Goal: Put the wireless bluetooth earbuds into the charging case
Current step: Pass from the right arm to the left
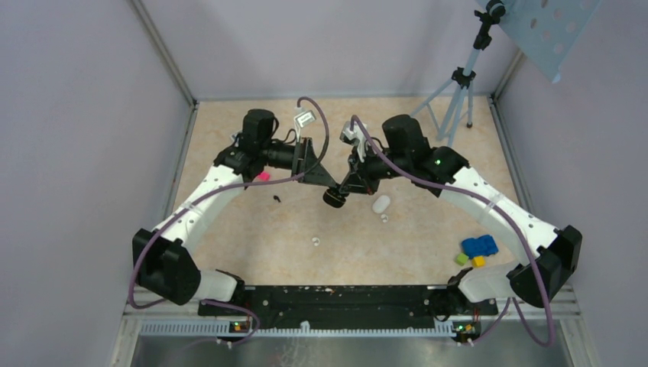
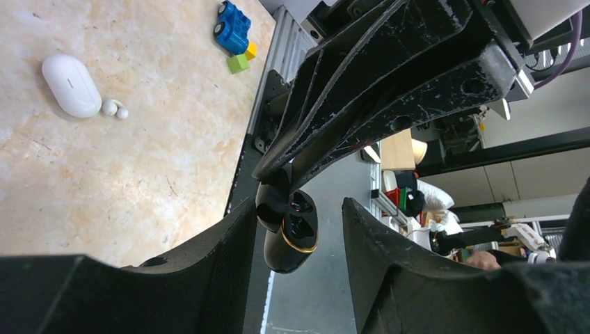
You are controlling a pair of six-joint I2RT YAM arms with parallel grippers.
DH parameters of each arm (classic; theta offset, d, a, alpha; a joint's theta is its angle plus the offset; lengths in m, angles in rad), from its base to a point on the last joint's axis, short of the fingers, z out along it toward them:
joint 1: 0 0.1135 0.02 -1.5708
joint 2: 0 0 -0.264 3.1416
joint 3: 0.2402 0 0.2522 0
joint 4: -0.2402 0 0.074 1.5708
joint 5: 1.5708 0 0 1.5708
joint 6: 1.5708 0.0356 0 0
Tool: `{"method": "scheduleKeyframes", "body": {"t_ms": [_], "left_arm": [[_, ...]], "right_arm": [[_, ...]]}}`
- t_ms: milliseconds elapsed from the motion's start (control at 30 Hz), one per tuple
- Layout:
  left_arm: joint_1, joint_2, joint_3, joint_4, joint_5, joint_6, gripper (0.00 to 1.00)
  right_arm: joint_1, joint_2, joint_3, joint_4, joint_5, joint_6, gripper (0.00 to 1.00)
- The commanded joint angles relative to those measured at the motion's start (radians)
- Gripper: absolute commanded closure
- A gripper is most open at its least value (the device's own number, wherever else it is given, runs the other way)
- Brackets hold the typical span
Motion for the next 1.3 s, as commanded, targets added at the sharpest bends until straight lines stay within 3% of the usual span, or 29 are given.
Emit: {"method": "scheduleKeyframes", "body": {"t_ms": [0, 867, 1133, 1267], "left_arm": [[-0.011, 0.001, -0.022, 0.054, 0.027, -0.005, 0.46], [-0.015, -0.001, -0.057, 0.176, 0.054, -0.089, 0.69], [-0.016, 0.000, -0.051, 0.177, 0.061, -0.084, 0.98], [-0.015, -0.001, -0.050, 0.175, 0.061, -0.082, 1.00]], "right_arm": [[0.010, -0.041, 0.064, 0.059, -0.030, 0.005, 1.00], [0.011, -0.037, 0.069, 0.053, -0.061, 0.033, 1.00], [0.011, -0.027, 0.069, 0.041, -0.055, 0.033, 1.00], [0.011, -0.022, 0.073, 0.028, -0.009, 0.046, 1.00]]}}
